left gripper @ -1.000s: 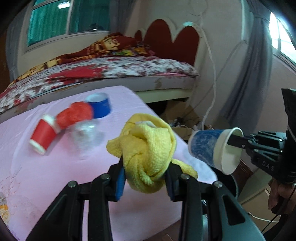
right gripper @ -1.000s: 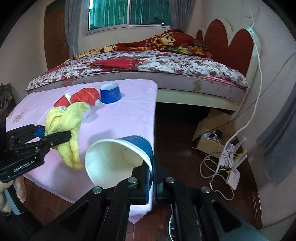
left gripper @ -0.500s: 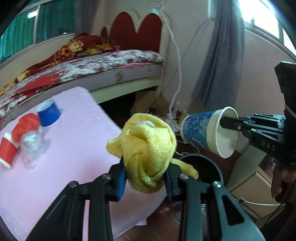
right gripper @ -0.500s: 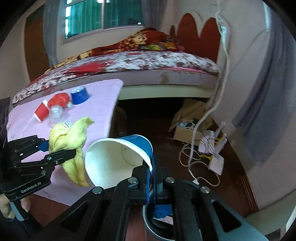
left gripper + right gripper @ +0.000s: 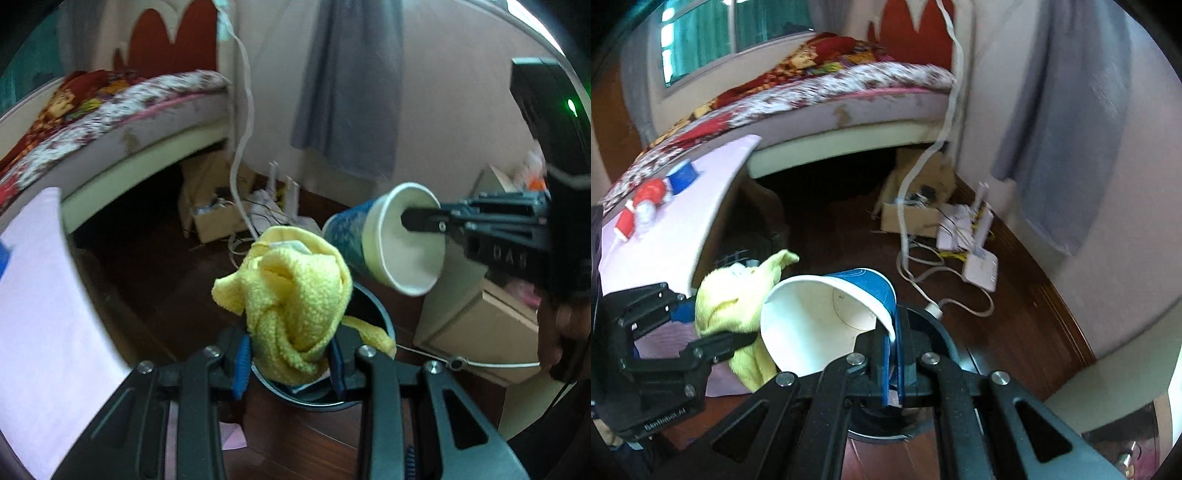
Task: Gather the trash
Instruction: 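Carry the yellow cloth and blue cup over the black bin and open both grippers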
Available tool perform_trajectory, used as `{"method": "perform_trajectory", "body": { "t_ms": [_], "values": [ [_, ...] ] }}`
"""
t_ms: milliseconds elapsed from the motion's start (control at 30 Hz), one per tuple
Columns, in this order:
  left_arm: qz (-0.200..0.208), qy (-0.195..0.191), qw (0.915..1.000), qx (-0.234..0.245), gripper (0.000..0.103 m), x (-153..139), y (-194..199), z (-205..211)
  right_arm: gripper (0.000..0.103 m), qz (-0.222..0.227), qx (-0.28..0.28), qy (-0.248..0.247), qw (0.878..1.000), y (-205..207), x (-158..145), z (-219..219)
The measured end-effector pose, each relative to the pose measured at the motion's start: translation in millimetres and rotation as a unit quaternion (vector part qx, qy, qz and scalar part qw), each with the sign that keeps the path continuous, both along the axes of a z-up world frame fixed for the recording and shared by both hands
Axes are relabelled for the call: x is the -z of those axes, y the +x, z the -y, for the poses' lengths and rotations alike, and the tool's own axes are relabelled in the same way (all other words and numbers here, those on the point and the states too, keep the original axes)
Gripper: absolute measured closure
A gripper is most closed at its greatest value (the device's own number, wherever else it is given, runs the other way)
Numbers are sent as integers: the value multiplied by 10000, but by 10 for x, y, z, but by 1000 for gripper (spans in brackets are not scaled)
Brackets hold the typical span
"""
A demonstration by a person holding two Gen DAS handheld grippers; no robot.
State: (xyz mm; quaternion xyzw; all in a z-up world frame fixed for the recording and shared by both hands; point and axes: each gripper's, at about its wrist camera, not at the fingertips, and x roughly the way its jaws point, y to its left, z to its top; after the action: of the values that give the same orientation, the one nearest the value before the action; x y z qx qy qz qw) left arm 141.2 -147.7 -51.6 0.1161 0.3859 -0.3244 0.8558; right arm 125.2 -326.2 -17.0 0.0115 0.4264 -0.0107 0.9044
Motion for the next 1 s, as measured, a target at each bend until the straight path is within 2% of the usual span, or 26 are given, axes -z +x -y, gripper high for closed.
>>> {"method": "perform_trajectory", "body": {
  "t_ms": [267,600,667,733,800,833,867,1000],
  "values": [
    [-490,283,9982,211,67,393,102,320,100,-482,262,291,9981,-53,494,437],
    [-1180,506,9917,109,66,813,241,446,100,-1097,137,571,9922,142,1039,483],
    [-1319,572,9895,125,55,888,257,470,100,-1198,126,634,9907,184,1124,492],
    [-1371,753,9877,-2,22,962,288,475,97,-1327,263,460,9897,226,1193,519],
    [-1280,818,9882,-210,9,973,307,435,53,-1463,546,269,9874,224,1240,598],
    [-1301,791,9880,-244,7,971,317,422,10,-1448,657,250,9870,218,1235,648],
    [-1289,797,9880,-311,6,955,329,406,2,-1405,748,242,9869,203,1220,693],
    [-1119,821,9893,-454,2,907,355,355,1,-1464,1058,137,9835,157,1203,827]
  ]
}}
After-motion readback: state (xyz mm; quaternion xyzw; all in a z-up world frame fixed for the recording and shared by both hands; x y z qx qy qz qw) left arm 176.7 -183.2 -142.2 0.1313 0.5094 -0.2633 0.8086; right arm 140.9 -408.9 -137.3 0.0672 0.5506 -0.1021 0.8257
